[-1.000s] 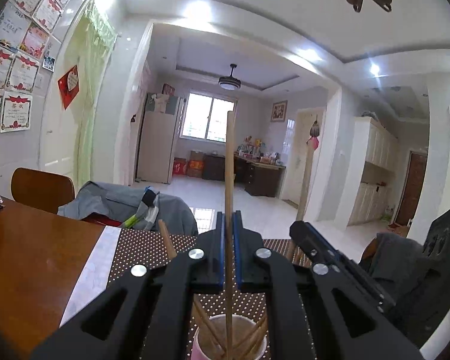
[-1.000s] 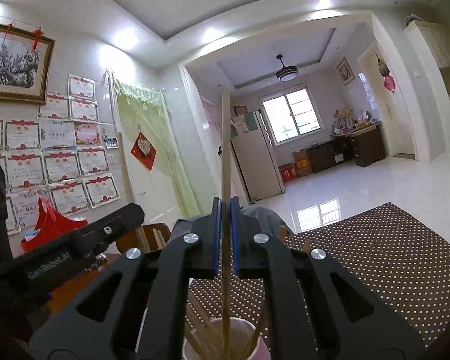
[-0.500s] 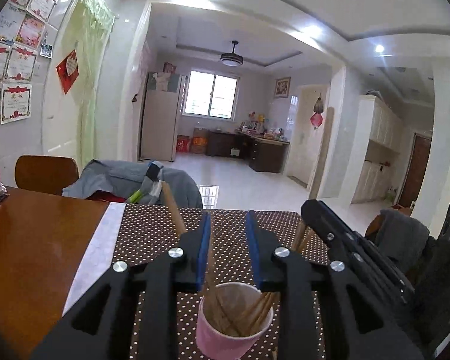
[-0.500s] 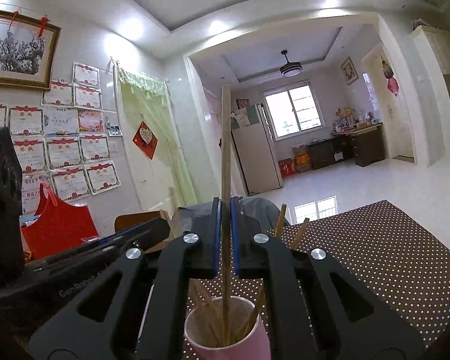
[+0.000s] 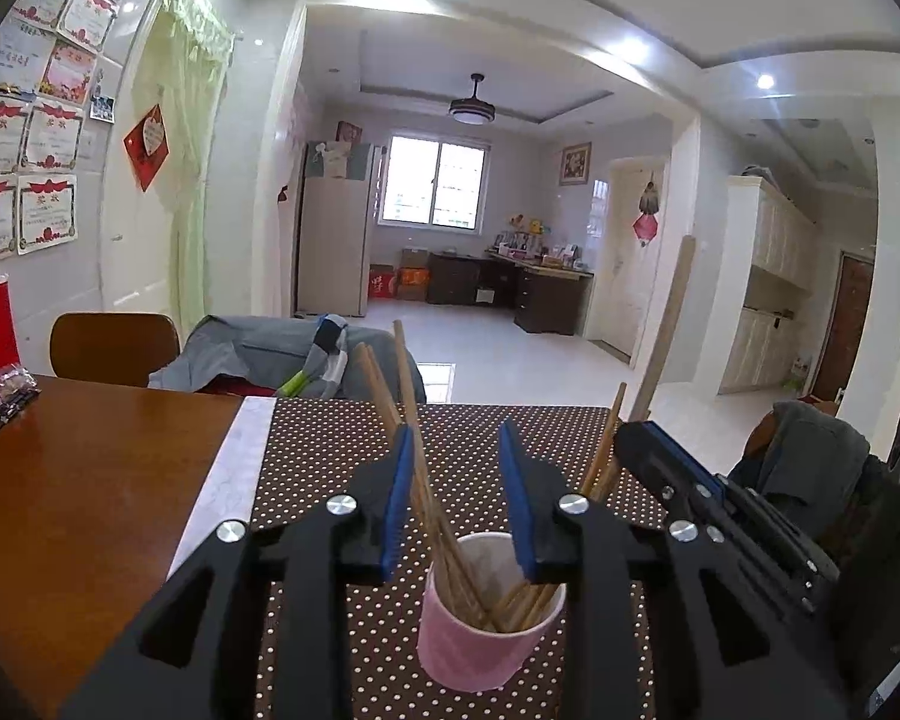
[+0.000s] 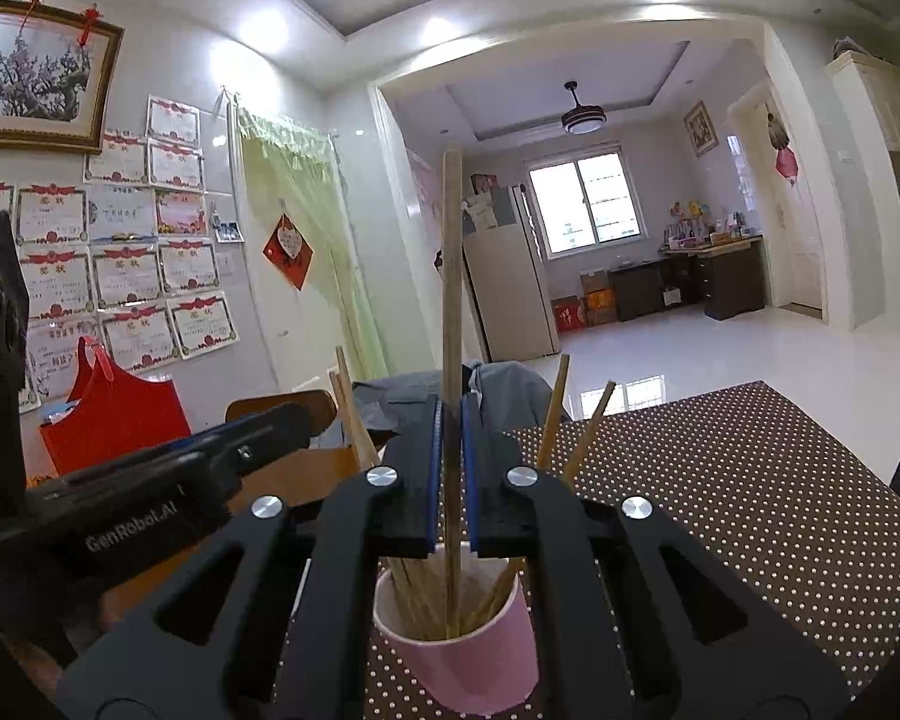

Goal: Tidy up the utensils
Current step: 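Open the left tool over the cup while the right tool releases its chopstick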

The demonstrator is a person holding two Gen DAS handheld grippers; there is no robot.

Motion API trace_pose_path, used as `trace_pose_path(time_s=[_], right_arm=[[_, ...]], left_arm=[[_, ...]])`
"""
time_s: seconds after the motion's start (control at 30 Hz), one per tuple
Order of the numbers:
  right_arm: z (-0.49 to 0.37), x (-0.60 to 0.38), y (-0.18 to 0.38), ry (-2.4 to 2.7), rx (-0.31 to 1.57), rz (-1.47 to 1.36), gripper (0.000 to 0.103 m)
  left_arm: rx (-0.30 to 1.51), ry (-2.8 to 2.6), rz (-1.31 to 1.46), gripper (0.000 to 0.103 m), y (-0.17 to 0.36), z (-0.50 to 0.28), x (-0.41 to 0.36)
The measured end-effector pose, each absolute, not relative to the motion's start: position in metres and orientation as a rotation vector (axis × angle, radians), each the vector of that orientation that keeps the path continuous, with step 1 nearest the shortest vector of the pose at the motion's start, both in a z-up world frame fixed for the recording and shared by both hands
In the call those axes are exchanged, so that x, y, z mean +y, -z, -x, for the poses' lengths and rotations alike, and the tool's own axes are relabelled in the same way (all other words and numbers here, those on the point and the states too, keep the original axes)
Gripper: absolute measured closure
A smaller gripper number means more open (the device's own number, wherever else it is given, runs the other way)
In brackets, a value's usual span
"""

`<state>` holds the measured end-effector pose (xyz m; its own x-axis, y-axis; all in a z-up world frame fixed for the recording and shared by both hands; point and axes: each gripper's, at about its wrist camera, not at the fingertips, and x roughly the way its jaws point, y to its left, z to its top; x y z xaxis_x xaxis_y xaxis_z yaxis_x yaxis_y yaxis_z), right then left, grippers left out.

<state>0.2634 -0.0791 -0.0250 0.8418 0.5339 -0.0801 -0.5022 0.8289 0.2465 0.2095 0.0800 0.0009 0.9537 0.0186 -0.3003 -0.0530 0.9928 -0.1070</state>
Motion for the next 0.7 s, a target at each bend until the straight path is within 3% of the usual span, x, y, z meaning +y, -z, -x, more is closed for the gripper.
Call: trace_pose_path(time_s=[0.1,0.2,0.4,0.47,0.53,0.7], right_arm=[[-0.261,-0.079,0.027,-0.548,0.156,-0.211,0.096],[-0.26,-0.078,0.03,-0.545,0.173,-0.203,0.096],[-0.259,-0.077,0.036,-0.541,0.215,-0.177,0.094],[-0.257,-0.08,0.036,-0.532,0.222,-0.181,0.081],[-0.254,-0.084,0.037,-0.528,0.22,-0.192,0.054],[-0.243,-0.093,0.033,-0.522,0.202,-0.19,0.054]], left_arm=[[0.306,-0.044,0.11,0.073,-0.001,-0.205,0.081],[0.305,-0.053,0.105,0.064,0.0,-0.2,0.08],[0.308,-0.074,0.072,0.06,0.001,-0.192,0.078],[0.312,-0.075,0.064,0.06,0.001,-0.187,0.077],[0.316,-0.076,0.057,0.06,0.002,-0.184,0.075],[0.326,-0.074,0.044,0.06,0.004,-0.175,0.069]])
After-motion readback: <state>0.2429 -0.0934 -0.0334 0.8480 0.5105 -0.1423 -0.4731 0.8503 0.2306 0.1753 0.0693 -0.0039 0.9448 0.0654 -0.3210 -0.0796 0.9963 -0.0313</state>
